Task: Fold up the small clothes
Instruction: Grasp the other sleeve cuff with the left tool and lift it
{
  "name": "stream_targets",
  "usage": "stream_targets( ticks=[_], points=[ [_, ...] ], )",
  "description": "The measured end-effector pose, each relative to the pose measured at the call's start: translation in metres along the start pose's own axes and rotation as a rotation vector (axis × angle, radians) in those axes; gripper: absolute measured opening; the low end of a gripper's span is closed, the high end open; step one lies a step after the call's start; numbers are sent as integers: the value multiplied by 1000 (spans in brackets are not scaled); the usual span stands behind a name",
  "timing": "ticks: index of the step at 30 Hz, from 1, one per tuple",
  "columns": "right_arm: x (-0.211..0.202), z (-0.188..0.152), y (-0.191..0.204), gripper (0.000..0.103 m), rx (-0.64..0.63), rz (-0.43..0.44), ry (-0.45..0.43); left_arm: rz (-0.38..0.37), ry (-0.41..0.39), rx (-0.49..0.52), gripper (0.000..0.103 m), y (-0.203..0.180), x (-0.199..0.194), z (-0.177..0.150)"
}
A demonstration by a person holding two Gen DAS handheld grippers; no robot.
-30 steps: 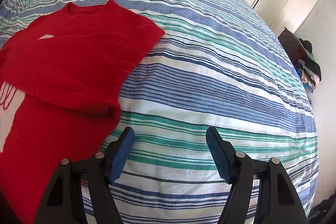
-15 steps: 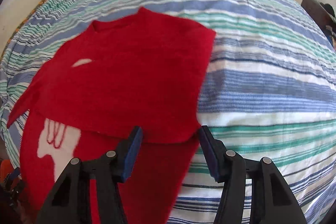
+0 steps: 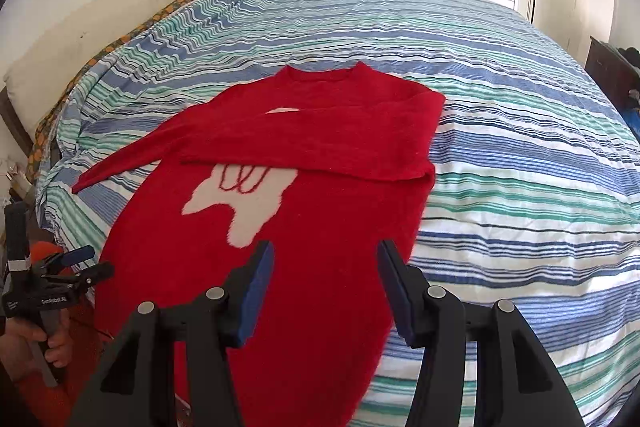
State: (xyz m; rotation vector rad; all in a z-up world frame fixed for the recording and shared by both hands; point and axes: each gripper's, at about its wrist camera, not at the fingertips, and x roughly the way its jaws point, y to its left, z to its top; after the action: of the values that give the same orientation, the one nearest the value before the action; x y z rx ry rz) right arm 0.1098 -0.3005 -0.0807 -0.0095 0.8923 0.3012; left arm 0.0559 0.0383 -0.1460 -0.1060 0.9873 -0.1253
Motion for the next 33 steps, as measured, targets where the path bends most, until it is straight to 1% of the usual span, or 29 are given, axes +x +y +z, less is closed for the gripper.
stream_targets(
  ticks=[2,3,5,6,7,9,12,14,15,17,19,23,26,28,30,33],
  points=[
    [0,-21,16,55,-13,-7,0,2,32,43,101,-9,8,-4],
    [5,-32,22,59,-19,-1,17,4,63,64,101,-12,15,-6],
    [22,-53,24,59,2,-6,100,32,108,100,101,-18,26,-10],
    [35,-63,21,61,31,-13,159,41,111,112,102,-19,28,-11],
    [45,-71,17,61,52,-9,190,44,112,114,102,-20,29,-11],
    [44,-79,16,63,43,-2,144,38,116,104,102,-19,29,-10],
    [47,-79,15,66,52,10,148,21,124,75,102,-13,26,-6],
    [48,-80,16,68,50,13,143,10,124,30,101,-3,20,1],
    [49,-80,17,70,44,10,141,6,110,-8,101,5,15,6],
    [48,-81,19,72,29,3,141,-13,68,-124,101,35,4,20],
    [48,-81,21,72,21,0,141,-38,26,-286,101,80,-3,34],
    [48,-82,20,73,20,5,136,-43,-54,-623,101,187,-5,48],
    [48,-82,20,73,20,5,136,-31,-68,-796,100,251,5,44],
    [47,-82,21,73,19,1,136,-61,-91,-889,100,278,11,38],
    [47,-82,21,73,19,-2,137,-99,-136,-978,100,298,12,36],
    [47,-81,22,73,19,-8,138,-113,-203,-1100,100,319,12,36]
  ],
)
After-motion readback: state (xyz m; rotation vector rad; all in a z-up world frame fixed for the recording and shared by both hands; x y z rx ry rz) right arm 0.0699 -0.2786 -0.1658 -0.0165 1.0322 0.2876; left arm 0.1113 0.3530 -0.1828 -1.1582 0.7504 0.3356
